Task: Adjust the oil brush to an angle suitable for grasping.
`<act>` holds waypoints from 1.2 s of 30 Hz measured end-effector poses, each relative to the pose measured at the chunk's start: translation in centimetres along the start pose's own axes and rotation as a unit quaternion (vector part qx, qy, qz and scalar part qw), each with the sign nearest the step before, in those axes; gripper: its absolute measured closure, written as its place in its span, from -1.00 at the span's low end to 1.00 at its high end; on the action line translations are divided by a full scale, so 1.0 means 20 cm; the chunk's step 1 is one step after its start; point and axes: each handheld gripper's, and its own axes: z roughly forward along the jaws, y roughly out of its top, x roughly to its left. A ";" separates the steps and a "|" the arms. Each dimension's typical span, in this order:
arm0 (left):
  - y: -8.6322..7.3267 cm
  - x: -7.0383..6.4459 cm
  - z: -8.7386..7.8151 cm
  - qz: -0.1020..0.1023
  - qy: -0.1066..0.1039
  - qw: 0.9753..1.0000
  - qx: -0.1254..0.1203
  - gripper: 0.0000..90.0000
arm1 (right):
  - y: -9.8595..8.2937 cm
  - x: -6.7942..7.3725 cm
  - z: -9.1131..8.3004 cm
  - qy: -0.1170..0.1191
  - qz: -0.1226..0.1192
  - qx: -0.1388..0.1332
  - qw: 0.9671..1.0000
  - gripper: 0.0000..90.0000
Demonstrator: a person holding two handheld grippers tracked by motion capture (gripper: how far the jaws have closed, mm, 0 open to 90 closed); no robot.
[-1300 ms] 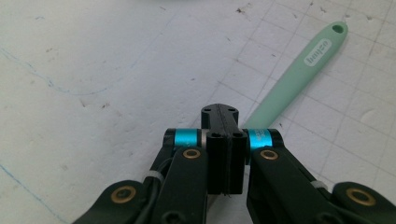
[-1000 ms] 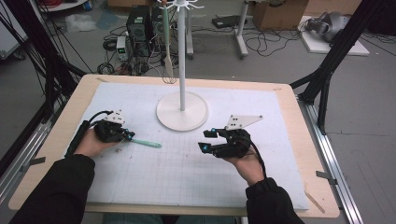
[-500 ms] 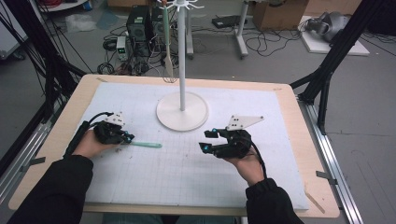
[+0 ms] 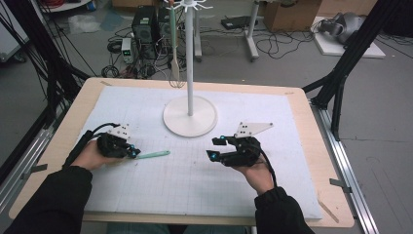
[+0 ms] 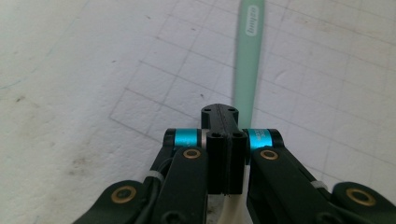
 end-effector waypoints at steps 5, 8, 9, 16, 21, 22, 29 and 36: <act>0.00 -0.03 0.00 0.009 -0.012 1.000 0.004 0.99 | -0.01 0.00 0.01 -0.002 0.001 0.001 1.000 0.02; 0.00 -0.04 0.00 0.011 -0.018 1.000 0.005 0.99 | -0.02 0.00 0.01 -0.003 0.004 0.002 1.000 0.02; 0.00 -0.04 0.00 0.015 -0.019 1.000 0.006 0.99 | -0.02 0.00 0.01 -0.003 0.003 0.002 1.000 0.01; 0.01 -0.05 -0.02 0.004 -0.014 1.000 0.001 0.87 | -0.03 0.00 0.02 -0.004 0.004 0.006 1.000 0.01; 0.02 -0.07 -0.04 0.000 -0.011 1.000 -0.002 0.75 | -0.03 0.00 0.02 -0.007 0.005 0.005 1.000 0.00; 0.02 -0.07 -0.04 -0.003 -0.013 1.000 -0.002 0.71 | -0.03 0.00 0.02 -0.007 0.005 0.006 1.000 0.00; 0.00 -0.10 -0.02 -0.006 -0.011 1.000 0.015 0.59 | -0.04 0.00 0.02 -0.009 0.005 0.008 1.000 -0.02; -0.01 -0.11 -0.02 -0.004 -0.003 1.000 0.013 0.61 | -0.04 0.00 0.02 -0.012 0.002 0.007 1.000 -0.02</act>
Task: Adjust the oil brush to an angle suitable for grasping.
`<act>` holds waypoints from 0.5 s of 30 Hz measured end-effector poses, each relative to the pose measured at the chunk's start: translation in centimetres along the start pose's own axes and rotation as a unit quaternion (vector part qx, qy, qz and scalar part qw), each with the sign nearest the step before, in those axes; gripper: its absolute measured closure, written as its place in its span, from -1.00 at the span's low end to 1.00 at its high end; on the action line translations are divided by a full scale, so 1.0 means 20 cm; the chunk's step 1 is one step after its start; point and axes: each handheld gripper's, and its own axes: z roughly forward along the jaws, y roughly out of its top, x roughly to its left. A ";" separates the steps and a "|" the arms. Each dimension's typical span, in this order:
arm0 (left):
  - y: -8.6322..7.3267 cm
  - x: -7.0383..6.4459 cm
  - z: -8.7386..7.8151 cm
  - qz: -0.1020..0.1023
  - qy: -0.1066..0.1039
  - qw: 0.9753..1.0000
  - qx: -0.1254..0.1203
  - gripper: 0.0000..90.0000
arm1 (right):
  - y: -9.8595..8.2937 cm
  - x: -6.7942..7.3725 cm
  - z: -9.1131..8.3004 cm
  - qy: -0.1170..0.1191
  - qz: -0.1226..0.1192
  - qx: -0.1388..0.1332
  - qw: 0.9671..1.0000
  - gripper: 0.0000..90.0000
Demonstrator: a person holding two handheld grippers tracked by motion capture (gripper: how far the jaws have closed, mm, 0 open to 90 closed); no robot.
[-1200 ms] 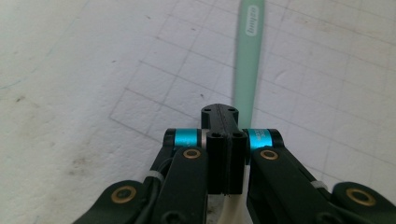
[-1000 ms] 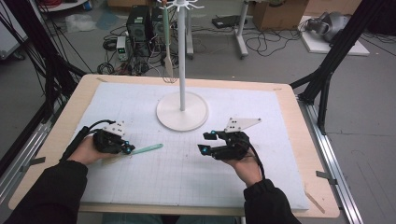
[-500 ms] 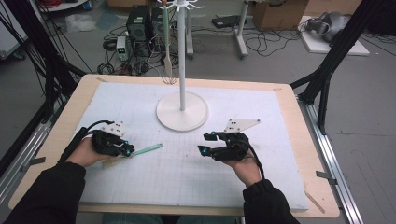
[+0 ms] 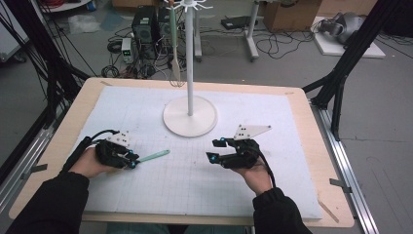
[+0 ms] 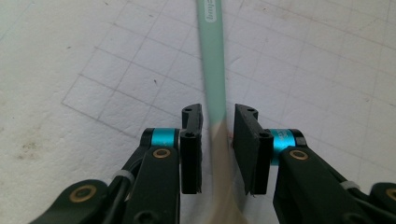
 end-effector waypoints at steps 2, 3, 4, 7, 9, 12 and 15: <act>0.00 -0.01 0.00 0.008 0.008 1.000 0.005 0.65 | 0.00 0.00 0.00 0.001 -0.001 0.001 1.000 -0.02; 0.01 -0.01 0.00 0.011 0.012 1.000 0.009 0.69 | 0.00 0.00 0.00 0.001 -0.001 0.000 1.000 -0.02; 0.02 -0.02 0.01 0.015 0.015 1.000 0.012 0.71 | 0.00 0.00 0.00 0.000 -0.001 0.001 1.000 -0.02; 0.03 -0.02 0.01 0.017 0.015 0.999 0.026 0.80 | 0.00 0.00 0.01 0.001 -0.002 0.003 1.000 -0.02; 0.04 -0.02 0.01 0.012 0.015 0.999 0.026 0.80 | 0.00 0.01 0.01 0.002 -0.003 0.004 1.000 -0.02; 0.04 -0.02 0.01 0.008 0.014 1.000 0.027 0.81 | -0.01 0.01 0.01 0.001 -0.003 0.005 1.000 -0.03; 0.04 -0.03 0.01 0.010 0.017 0.999 0.025 0.82 | -0.01 0.01 0.02 0.001 -0.003 0.005 1.000 -0.02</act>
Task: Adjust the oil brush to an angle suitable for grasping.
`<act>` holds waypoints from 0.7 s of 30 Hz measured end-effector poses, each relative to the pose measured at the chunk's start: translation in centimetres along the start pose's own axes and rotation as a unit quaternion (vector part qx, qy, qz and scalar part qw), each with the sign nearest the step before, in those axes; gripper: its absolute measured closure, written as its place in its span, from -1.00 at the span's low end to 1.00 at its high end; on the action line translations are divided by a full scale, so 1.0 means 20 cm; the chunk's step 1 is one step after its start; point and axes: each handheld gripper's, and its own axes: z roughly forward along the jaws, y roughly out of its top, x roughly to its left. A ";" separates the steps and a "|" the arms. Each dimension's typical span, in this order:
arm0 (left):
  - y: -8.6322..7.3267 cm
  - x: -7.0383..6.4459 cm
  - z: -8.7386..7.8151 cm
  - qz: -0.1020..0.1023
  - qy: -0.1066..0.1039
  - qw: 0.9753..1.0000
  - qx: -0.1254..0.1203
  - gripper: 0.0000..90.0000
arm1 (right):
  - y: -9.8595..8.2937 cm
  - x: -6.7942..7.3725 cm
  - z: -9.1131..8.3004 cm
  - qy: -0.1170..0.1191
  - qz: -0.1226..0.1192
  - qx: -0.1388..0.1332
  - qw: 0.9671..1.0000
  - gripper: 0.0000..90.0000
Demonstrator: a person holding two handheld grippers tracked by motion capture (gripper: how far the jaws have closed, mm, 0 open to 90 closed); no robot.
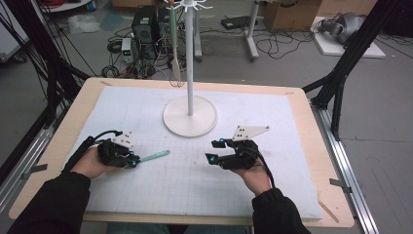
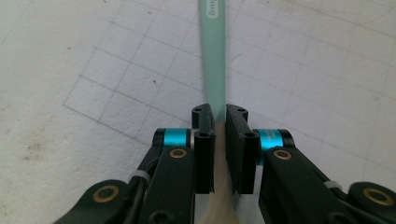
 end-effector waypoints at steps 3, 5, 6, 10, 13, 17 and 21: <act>0.00 0.00 0.00 -0.002 0.003 1.000 -0.004 0.82 | 0.00 0.00 0.00 0.000 0.001 -0.001 1.000 -0.03; 0.00 0.00 -0.01 -0.003 0.004 1.000 -0.011 0.82 | 0.00 0.00 0.00 0.000 0.000 -0.002 1.000 -0.03; 0.00 0.00 -0.01 -0.004 0.003 1.000 -0.011 0.82 | 0.00 0.00 0.00 0.000 0.000 -0.002 1.000 -0.03; 0.02 -0.01 -0.04 -0.001 0.008 1.000 -0.021 0.82 | 0.00 0.00 0.00 0.000 0.000 0.000 1.000 -0.03; 0.02 -0.01 -0.05 0.005 0.007 1.000 -0.028 0.82 | 0.00 0.00 0.00 0.001 0.000 0.001 1.000 -0.03; 0.03 -0.02 -0.07 0.010 0.006 0.999 -0.034 0.82 | 0.00 0.01 0.01 0.001 0.001 0.001 1.000 -0.04; 0.05 -0.03 -0.09 0.016 0.002 0.999 -0.039 0.82 | 0.00 0.01 0.01 -0.001 0.003 -0.001 1.000 -0.06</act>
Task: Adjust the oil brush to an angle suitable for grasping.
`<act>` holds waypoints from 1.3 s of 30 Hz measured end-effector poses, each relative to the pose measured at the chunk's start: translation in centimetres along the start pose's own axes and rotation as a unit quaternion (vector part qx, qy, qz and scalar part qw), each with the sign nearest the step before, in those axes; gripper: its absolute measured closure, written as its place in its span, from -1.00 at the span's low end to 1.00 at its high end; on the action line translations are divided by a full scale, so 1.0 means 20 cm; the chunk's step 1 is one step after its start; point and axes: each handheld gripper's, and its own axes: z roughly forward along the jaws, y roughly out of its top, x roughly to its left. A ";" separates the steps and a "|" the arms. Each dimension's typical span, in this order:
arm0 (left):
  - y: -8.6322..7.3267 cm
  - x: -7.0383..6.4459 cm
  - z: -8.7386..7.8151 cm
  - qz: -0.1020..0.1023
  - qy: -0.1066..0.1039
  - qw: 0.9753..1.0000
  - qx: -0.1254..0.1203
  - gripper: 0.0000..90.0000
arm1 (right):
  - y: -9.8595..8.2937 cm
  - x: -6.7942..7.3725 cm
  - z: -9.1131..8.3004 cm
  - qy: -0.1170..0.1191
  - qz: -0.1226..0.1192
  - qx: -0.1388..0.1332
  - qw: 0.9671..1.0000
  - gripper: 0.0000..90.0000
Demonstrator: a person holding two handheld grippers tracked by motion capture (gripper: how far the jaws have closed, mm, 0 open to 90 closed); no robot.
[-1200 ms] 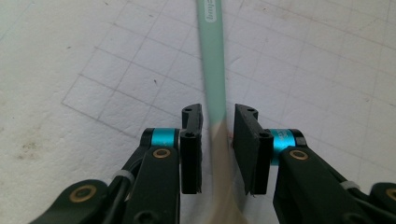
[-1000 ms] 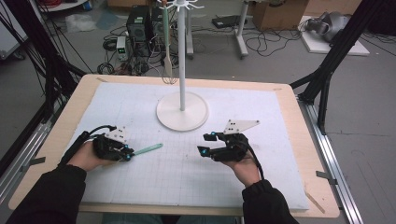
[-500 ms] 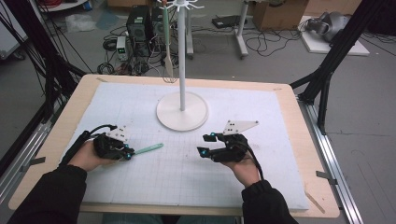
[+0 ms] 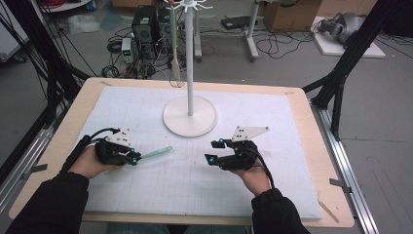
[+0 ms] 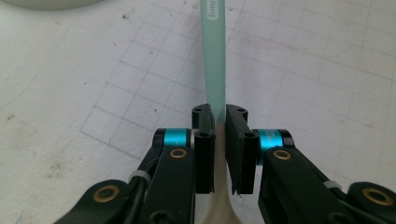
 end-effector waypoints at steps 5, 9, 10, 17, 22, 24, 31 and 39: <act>0.02 -0.01 -0.02 0.007 -0.001 1.000 -0.009 0.82 | 0.00 0.00 0.00 0.002 0.001 -0.001 1.000 -0.09; 0.05 -0.03 -0.04 0.009 -0.004 1.000 -0.021 0.82 | 0.01 0.01 0.01 0.004 0.002 -0.002 1.000 -0.11; 0.05 -0.03 -0.04 0.014 -0.006 1.000 -0.020 0.82 | 0.01 0.01 0.01 0.004 0.001 -0.003 1.000 -0.11; 0.09 -0.06 -0.06 0.022 -0.013 0.999 -0.036 0.82 | 0.03 0.02 0.02 0.012 -0.001 -0.005 1.000 -0.13; 0.11 -0.08 -0.06 0.025 -0.017 0.999 -0.045 0.82 | 0.05 0.03 0.04 0.018 -0.005 -0.006 1.000 -0.14; 0.11 -0.08 -0.07 0.032 -0.019 0.998 -0.047 0.82 | 0.05 0.04 0.05 0.021 -0.006 -0.004 1.000 -0.14; 0.16 -0.11 -0.08 0.044 -0.027 0.997 -0.059 0.82 | 0.06 0.05 0.07 0.030 -0.008 0.000 1.000 -0.15; 0.21 -0.15 -0.09 0.060 -0.038 0.995 -0.068 0.82 | 0.10 0.06 0.09 0.042 -0.011 0.004 0.999 -0.22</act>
